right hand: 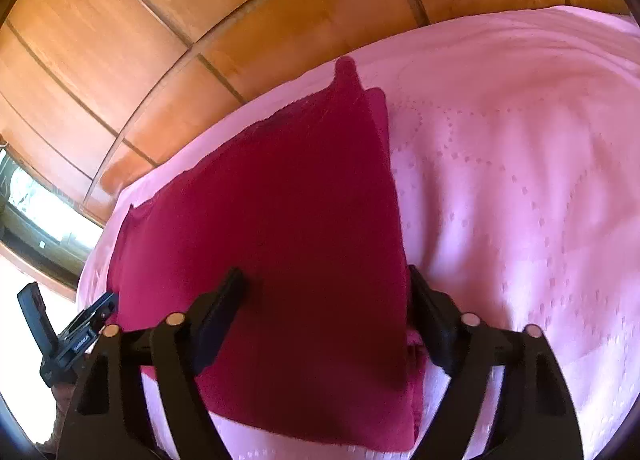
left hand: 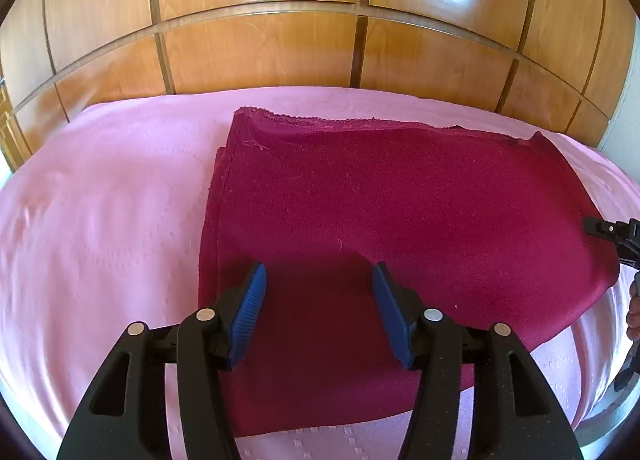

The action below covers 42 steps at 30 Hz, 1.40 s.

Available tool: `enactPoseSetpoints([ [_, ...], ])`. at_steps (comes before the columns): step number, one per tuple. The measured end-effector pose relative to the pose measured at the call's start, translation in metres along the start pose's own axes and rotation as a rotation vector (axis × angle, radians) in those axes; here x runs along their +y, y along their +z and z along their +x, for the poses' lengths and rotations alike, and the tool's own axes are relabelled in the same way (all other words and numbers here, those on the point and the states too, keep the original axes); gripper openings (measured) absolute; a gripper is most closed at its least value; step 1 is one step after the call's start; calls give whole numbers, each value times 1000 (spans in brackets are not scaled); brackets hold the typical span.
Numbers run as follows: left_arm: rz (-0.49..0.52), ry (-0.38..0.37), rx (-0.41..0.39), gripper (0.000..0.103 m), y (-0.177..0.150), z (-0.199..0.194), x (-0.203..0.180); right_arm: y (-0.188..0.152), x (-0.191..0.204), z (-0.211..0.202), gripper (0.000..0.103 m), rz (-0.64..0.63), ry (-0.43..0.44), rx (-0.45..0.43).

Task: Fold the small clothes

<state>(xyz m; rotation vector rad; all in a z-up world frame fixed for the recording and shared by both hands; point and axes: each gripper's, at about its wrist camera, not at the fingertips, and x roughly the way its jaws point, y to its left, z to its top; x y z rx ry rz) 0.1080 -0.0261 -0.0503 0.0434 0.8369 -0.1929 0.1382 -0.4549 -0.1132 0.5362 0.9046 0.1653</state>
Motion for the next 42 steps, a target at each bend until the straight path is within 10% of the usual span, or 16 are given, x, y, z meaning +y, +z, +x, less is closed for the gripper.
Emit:
enactPoseSetpoints([
  [13, -5, 5, -3, 56, -2, -1, -2, 5, 22, 5, 32, -49, -1, 39],
  [27, -37, -20, -10, 56, -4, -8, 2, 24, 72, -23, 27, -66, 155, -24],
  [42, -249, -171, -27, 56, -11, -35, 55, 26, 220, 18, 25, -323, 310, 29],
])
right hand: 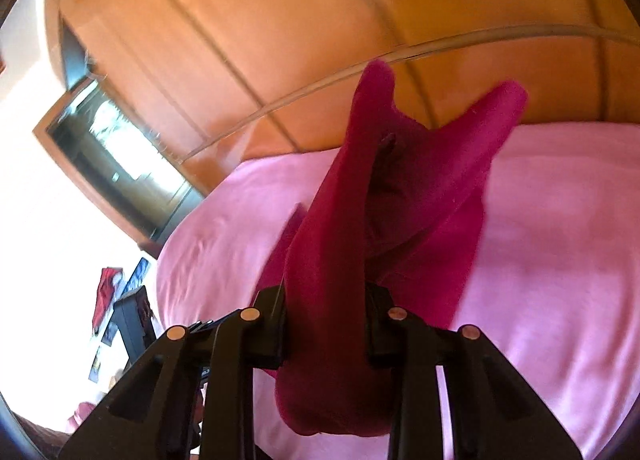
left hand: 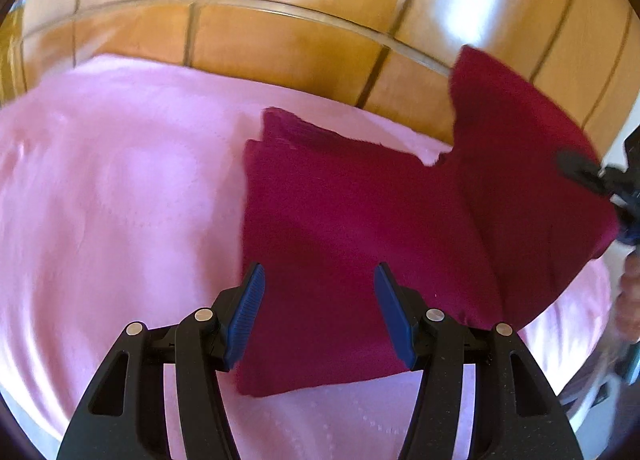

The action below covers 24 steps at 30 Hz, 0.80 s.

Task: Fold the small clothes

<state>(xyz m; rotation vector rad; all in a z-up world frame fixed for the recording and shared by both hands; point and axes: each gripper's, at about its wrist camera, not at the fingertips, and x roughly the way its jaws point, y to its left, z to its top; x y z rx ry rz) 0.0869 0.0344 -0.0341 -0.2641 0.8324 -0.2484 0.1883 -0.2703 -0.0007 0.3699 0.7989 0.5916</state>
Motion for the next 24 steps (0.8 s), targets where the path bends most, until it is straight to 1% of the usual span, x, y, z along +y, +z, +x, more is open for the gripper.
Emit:
enactPoseSetpoints([
  [4, -141, -64, -2, 56, 3, -13, 38, -4, 29, 35, 24, -65, 10, 51],
  [7, -221, -108, -12, 56, 3, -22, 61, -13, 54, 62, 24, -126, 20, 99],
  [10, -267, -152, -22, 56, 4, -30, 76, -29, 72, 82, 24, -200, 10, 142],
  [13, -311, -239, -32, 56, 9, -35, 82, -48, 88, 104, 25, -280, -24, 181],
  [15, -334, -297, -35, 56, 15, -37, 82, -61, 94, 114, 37, -327, -40, 199],
  [16, -344, -327, -31, 56, 17, -35, 81, -66, 96, 114, 52, -330, -10, 199],
  [17, -350, -344, -26, 56, 18, -34, 79, -70, 99, 112, 60, -326, 43, 196],
  [20, -357, -402, -12, 56, 22, -31, 72, -78, 101, 94, 69, -323, 130, 180],
  [22, -353, -425, 0, 56, 22, -29, 66, -83, 96, 75, 71, -308, 185, 173],
  [24, -340, -426, 19, 59, 24, -25, 59, -88, 84, 51, 71, -293, 192, 153],
])
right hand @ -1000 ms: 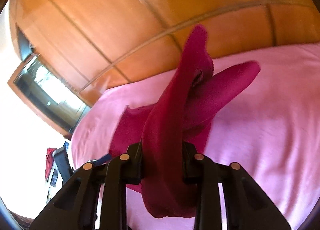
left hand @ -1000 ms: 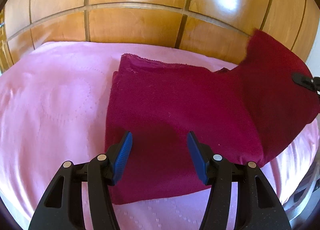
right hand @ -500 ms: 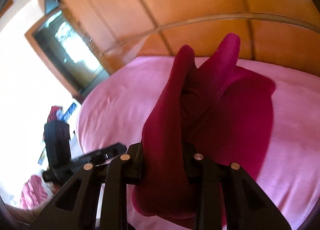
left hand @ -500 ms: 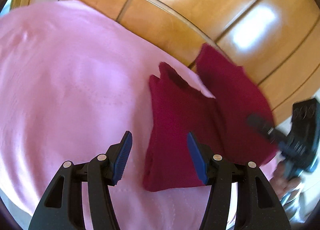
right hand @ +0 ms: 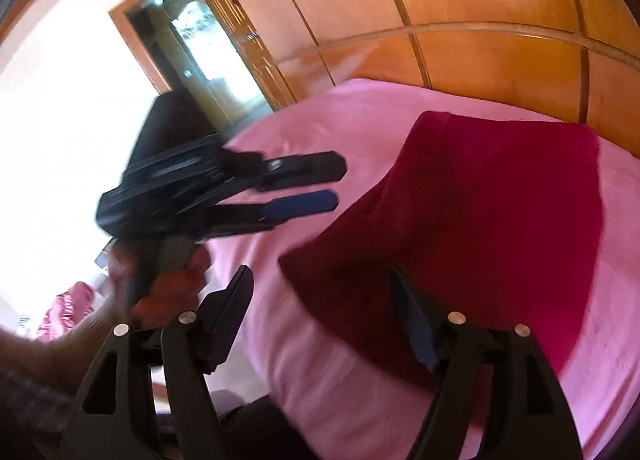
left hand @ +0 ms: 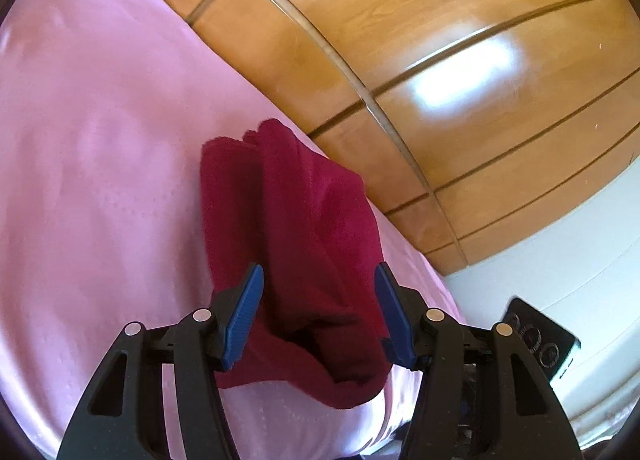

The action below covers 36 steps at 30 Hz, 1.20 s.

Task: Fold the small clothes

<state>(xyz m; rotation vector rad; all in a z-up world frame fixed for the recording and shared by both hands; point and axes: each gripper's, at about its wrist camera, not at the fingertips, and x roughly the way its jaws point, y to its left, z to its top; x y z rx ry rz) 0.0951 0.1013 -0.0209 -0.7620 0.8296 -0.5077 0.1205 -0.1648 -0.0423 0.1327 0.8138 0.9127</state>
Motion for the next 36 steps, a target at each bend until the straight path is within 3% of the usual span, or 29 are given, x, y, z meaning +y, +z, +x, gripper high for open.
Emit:
enactPoseSetpoints([
  [2, -5, 13, 32, 68, 4, 10, -3, -9, -10, -22, 71, 24, -29, -22],
  [4, -19, 29, 65, 70, 8, 19, -4, -18, -25, -39, 71, 56, -107, -38],
  [8, 5, 72, 120, 70, 13, 36, -16, -41, -48, -62, 66, 121, -207, -45],
  [12, 97, 133, 145, 69, 14, 50, -40, -44, -39, -63, 63, 88, -222, -61],
  [14, 196, 228, 159, 26, 13, 60, -53, -38, -29, -42, 62, 44, -221, -46],
  [16, 258, 305, 147, 8, 11, 64, -56, -40, -19, -21, 63, 7, -238, -4],
  [18, 337, 413, 93, 7, 7, 61, -56, -49, -10, 4, 63, -57, -309, 60],
  [19, 414, 568, 47, 0, 1, 60, -53, -56, -10, 14, 63, -75, -342, 77],
  [20, 432, 657, 40, 0, -2, 63, -45, -61, -8, 22, 64, -80, -371, 86],
  [21, 398, 702, 68, 0, -5, 68, -28, -65, -5, 28, 65, -88, -391, 83],
  [23, 241, 682, 127, 0, -13, 70, 8, -69, 9, 39, 83, -147, -415, 86],
  [25, 146, 640, 94, 0, -17, 58, 23, -72, 16, 46, 87, -174, -437, 92],
  [26, 79, 575, 55, 0, -18, 44, 27, -73, 18, 47, 88, -181, -443, 92],
  [27, 34, 526, 23, 1, -18, 32, 28, -73, 18, 48, 88, -183, -442, 91],
  [28, 5, 476, -16, 16, -16, 18, 26, -72, 17, 45, 89, -173, -424, 90],
  [29, 4, 447, -34, 44, -15, 11, 23, -72, 16, 42, 89, -165, -406, 89],
  [31, 19, 364, -65, 70, -13, 2, 8, -71, 14, 29, 89, -160, -361, 92],
  [33, 61, 334, -45, 70, -12, 7, -6, -67, 9, 20, 89, -155, -295, 106],
  [36, 162, 375, -15, 70, -14, 27, -26, -49, 1, -5, 89, -50, -180, 65],
])
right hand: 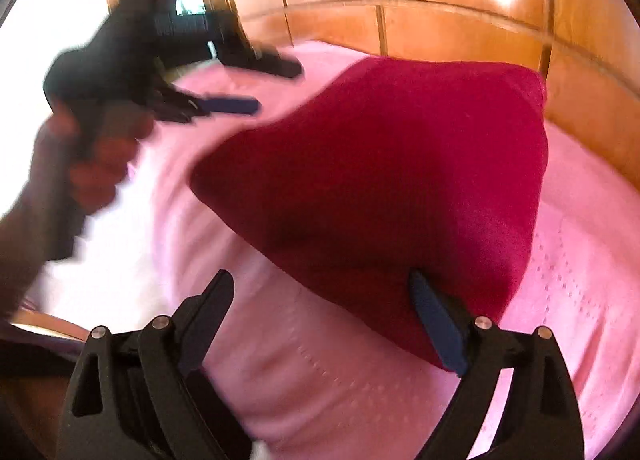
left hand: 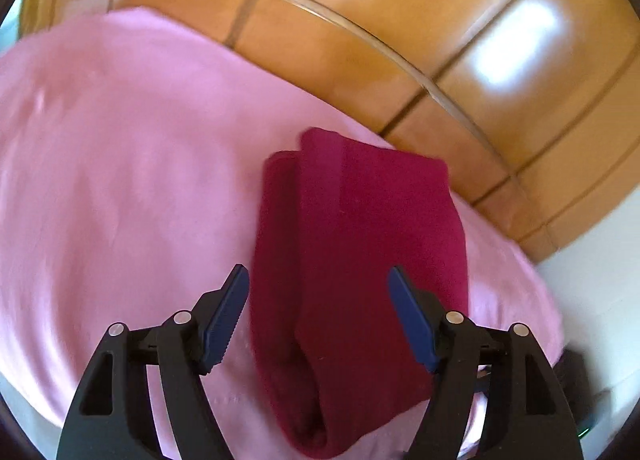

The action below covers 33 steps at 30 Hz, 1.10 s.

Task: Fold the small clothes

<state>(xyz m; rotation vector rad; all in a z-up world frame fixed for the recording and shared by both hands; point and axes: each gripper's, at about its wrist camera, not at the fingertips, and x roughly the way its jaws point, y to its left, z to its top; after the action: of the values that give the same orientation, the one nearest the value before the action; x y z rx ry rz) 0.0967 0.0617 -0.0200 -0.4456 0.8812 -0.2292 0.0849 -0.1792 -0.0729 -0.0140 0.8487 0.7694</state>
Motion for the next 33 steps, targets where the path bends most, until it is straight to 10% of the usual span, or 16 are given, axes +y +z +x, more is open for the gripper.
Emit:
enactPoseSetpoints([
  [7, 77, 103, 35, 70, 1, 36, -5, 58, -68, -40, 85, 254, 89, -205],
  [15, 129, 121, 44, 68, -3, 53, 2, 80, -116, 35, 76, 342, -11, -90],
  [23, 10, -41, 54, 68, -5, 56, 34, 64, -132, -5, 97, 442, 28, -204],
  [30, -108, -277, 102, 50, -9, 70, 47, 32, -142, 35, 96, 524, 122, -59],
  [33, -137, -344, 88, 40, -13, 68, 51, 36, -131, 37, 76, 499, 145, -45],
])
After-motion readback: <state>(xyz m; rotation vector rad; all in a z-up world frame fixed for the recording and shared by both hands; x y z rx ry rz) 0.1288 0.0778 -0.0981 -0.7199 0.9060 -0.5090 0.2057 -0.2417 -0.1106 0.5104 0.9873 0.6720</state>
